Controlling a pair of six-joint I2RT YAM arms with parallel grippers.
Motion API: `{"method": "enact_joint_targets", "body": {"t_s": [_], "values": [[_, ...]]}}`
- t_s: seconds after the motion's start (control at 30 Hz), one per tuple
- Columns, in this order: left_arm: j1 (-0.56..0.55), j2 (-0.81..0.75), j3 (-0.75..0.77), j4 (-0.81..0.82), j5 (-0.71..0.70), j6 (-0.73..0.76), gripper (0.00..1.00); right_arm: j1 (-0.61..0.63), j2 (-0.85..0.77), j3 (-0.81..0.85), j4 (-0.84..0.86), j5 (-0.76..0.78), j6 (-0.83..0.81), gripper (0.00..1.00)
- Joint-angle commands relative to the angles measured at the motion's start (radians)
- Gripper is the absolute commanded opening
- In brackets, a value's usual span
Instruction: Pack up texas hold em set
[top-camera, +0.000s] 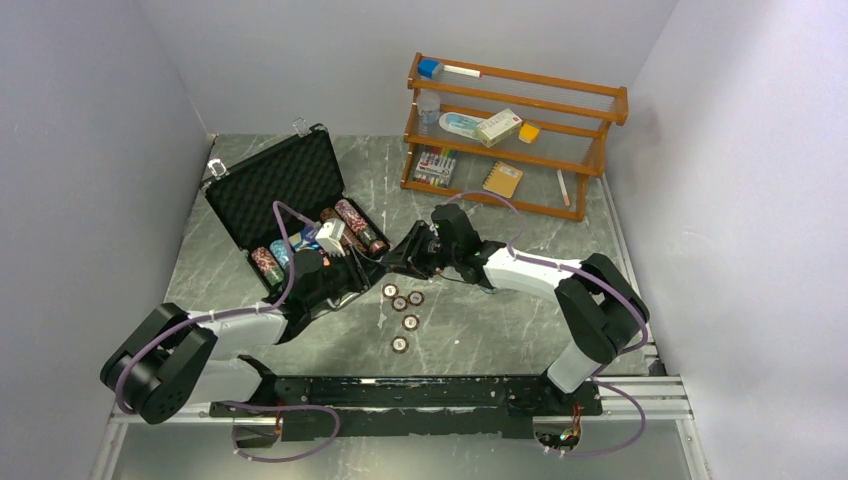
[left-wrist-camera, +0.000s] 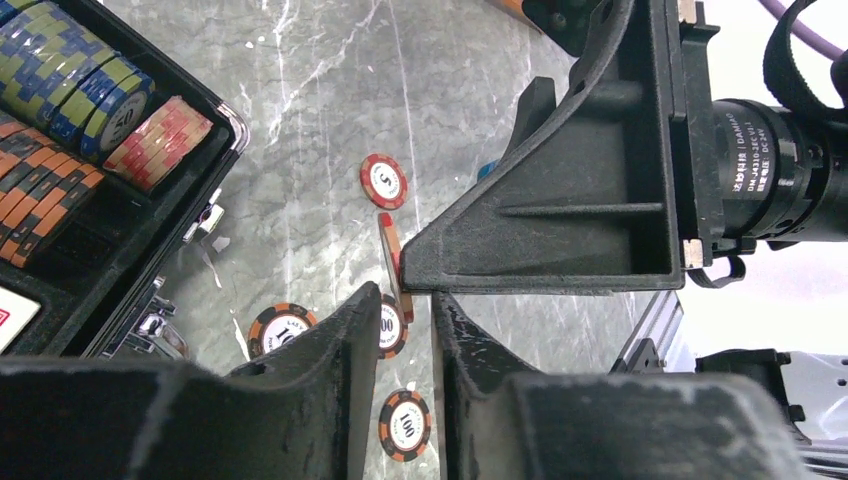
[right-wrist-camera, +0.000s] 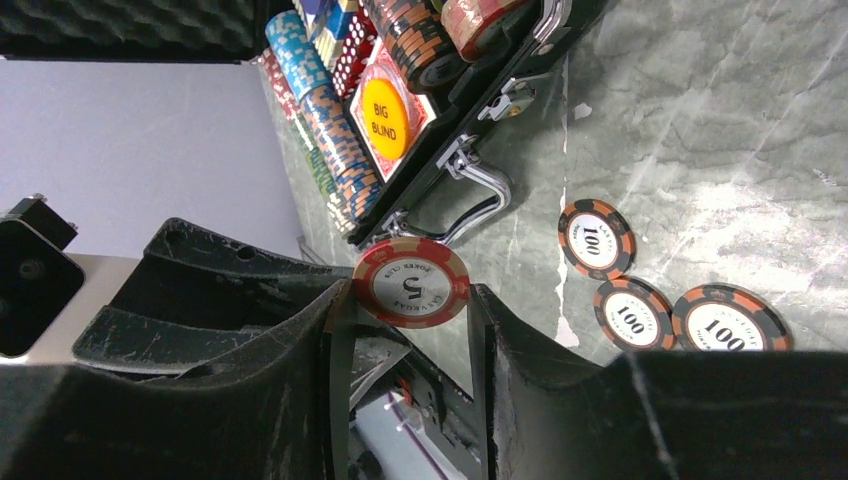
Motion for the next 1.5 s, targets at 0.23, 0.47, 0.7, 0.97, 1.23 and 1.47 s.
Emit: {"method": "enact_joint_targets", "body": {"t_s": [0.23,0.47,0.7,0.97,1.23,1.47], "values": [[-0.009,0.034,0.052,0.091,-0.032,0.016,0.08,0.000,-0.023,-0.025,0.061,-0.030,0.061,0.45],[-0.009,-0.021,0.096,-0.083,-0.043,0.121,0.07,-0.038,-0.029,0.003,0.023,-0.015,-0.053,0.69],[-0.009,-0.102,0.267,-0.540,-0.069,0.327,0.07,-0.138,-0.132,-0.019,-0.017,0.035,-0.177,0.76],[-0.009,0.018,0.596,-1.009,-0.130,0.583,0.07,-0.254,-0.197,-0.090,-0.051,0.048,-0.248,0.76],[-0.008,0.283,0.850,-1.234,-0.103,0.786,0.07,-0.310,-0.202,-0.154,-0.016,-0.002,-0.271,0.75],[-0.009,0.424,0.977,-1.278,-0.124,0.836,0.07,-0.354,-0.182,-0.182,0.013,-0.056,-0.281,0.75]]}}
